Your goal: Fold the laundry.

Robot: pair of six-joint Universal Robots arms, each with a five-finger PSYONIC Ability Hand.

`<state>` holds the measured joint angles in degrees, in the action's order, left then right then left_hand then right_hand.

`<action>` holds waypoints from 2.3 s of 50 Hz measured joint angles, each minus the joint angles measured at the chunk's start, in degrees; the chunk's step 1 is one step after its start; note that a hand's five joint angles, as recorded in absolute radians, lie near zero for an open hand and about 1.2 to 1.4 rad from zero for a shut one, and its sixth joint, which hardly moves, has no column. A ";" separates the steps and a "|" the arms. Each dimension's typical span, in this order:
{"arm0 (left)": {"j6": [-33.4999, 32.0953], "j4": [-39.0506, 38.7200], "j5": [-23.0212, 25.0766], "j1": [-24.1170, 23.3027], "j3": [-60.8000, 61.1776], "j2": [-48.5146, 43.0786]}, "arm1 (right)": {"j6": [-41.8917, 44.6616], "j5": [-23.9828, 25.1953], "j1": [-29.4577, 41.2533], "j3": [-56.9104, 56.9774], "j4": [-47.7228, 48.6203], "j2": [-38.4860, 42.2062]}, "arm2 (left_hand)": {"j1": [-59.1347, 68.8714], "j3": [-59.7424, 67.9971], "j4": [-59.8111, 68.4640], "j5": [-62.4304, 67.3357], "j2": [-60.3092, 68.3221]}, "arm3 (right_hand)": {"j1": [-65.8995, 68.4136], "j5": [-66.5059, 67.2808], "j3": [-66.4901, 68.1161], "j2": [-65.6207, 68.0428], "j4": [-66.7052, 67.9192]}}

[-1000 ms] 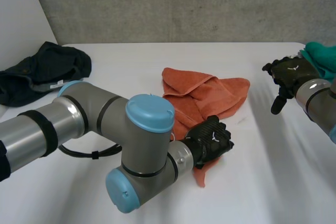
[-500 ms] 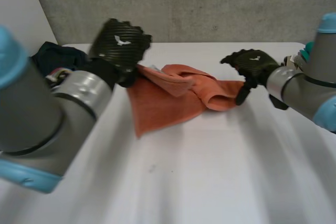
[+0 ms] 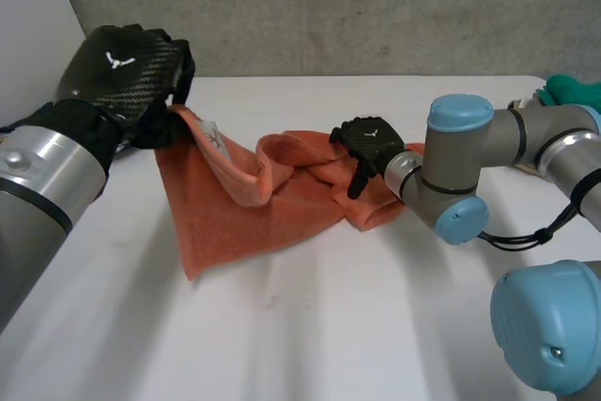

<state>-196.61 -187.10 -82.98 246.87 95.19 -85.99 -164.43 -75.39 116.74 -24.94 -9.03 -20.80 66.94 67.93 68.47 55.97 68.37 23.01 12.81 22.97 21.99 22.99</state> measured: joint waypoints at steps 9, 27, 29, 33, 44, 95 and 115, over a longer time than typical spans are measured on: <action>3.66 0.27 1.54 2.70 -1.21 2.59 | -1.63 0.03 -0.66 1.24 3.49 1.41 | 0.00 0.00 0.00 0.00 0.00 | -0.25 -2.16 -0.94 -0.16 -1.37; 6.48 0.25 7.46 3.09 -0.58 9.35 | -12.55 4.42 1.06 1.31 5.14 1.34 | 0.00 0.01 0.01 0.00 0.00 | 39.52 37.67 38.62 40.67 38.47; 6.51 -0.16 7.23 4.04 -0.93 9.02 | -12.06 1.48 0.62 2.72 6.30 1.60 | 0.00 0.13 0.03 0.00 0.05 | 41.48 42.20 43.68 45.25 43.87; 6.85 -1.88 6.51 6.84 -2.83 7.06 | -9.60 -5.25 -1.14 5.71 9.72 0.53 | 0.00 0.17 0.19 0.00 0.19 | 41.48 42.38 44.80 45.44 45.27; 13.24 -9.71 -1.89 13.13 -21.84 -9.05 | -0.27 -9.45 -6.73 -3.11 27.77 -18.74 | 0.00 0.26 0.23 0.00 0.25 | 41.48 42.39 45.01 45.44 45.41; -21.85 -23.52 20.29 18.25 12.32 -25.67 | 14.30 1.88 -14.01 -54.38 0.36 -44.49 | -42.80 -44.57 -45.81 -43.53 -45.02 | -3.38 -6.06 -4.52 -1.87 -4.20; -38.26 -17.77 34.98 27.47 17.42 -24.32 | 2.89 -2.57 -16.86 -32.30 -15.14 -28.04 | -42.79 -44.44 -45.69 -43.18 -44.90 | -5.46 -8.79 -7.46 -6.51 -6.98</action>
<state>-234.87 -204.86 -48.00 274.34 112.62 -110.31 -161.54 -77.95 99.87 -57.24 -24.17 -48.84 24.14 23.50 22.78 12.79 23.47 17.56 4.02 15.50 15.48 16.01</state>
